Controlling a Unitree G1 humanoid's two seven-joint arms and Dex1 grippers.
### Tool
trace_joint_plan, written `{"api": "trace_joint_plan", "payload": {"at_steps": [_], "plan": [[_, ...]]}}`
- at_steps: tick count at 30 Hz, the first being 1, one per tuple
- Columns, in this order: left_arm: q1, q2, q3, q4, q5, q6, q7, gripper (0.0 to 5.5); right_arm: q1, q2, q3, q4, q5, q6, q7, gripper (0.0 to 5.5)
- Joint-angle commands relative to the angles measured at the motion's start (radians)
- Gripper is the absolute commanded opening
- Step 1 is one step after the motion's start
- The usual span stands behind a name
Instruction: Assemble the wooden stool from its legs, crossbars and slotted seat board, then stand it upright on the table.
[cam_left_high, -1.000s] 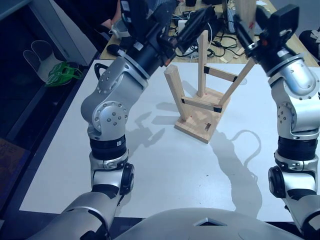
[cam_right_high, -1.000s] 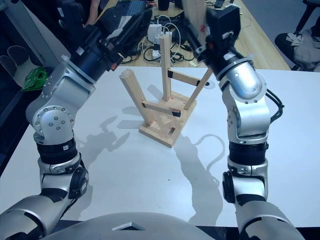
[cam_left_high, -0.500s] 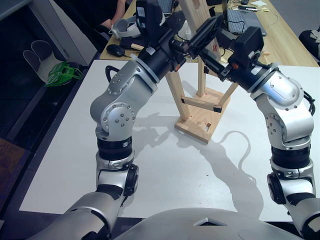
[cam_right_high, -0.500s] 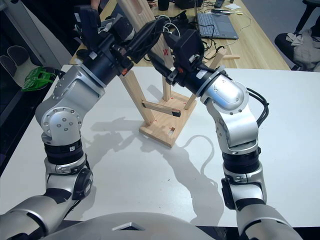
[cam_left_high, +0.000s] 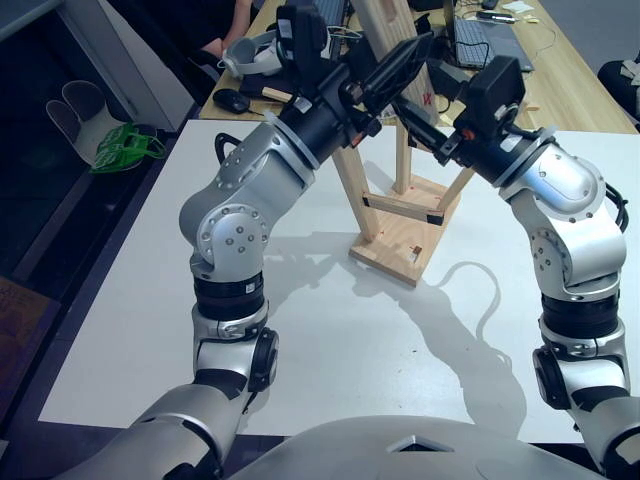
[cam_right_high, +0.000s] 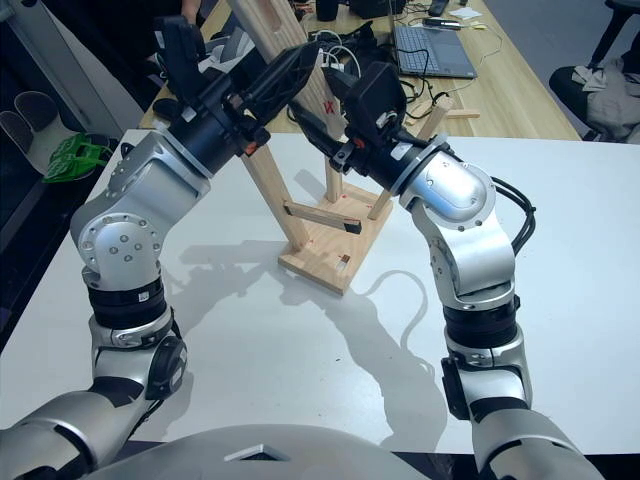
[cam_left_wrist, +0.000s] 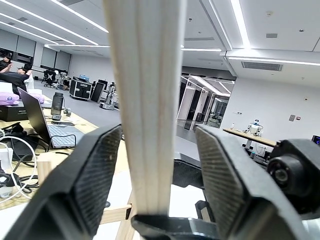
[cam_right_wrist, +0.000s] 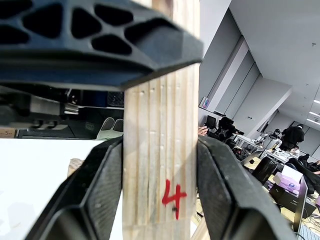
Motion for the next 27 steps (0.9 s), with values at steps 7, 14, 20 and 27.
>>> {"api": "trace_joint_plan", "payload": {"at_steps": [7,14,20,27], "plan": [[-0.010,-0.001,0.012,0.008,0.000,0.012,0.023,1.07,0.013,0.006,0.001,-0.020,0.002,0.014,-0.007,2.01],[-0.031,-0.009,0.038,0.015,-0.017,0.013,0.042,1.01,0.002,-0.005,-0.010,0.014,-0.028,0.001,-0.025,2.76],[-0.111,0.074,0.084,0.095,0.030,-0.020,-0.002,1.01,0.053,-0.116,-0.035,0.032,-0.002,0.058,0.070,3.87],[-0.246,0.403,0.014,0.279,0.130,-0.053,-0.457,1.01,0.013,-0.212,-0.247,-0.038,0.410,0.392,0.221,4.26]]}}
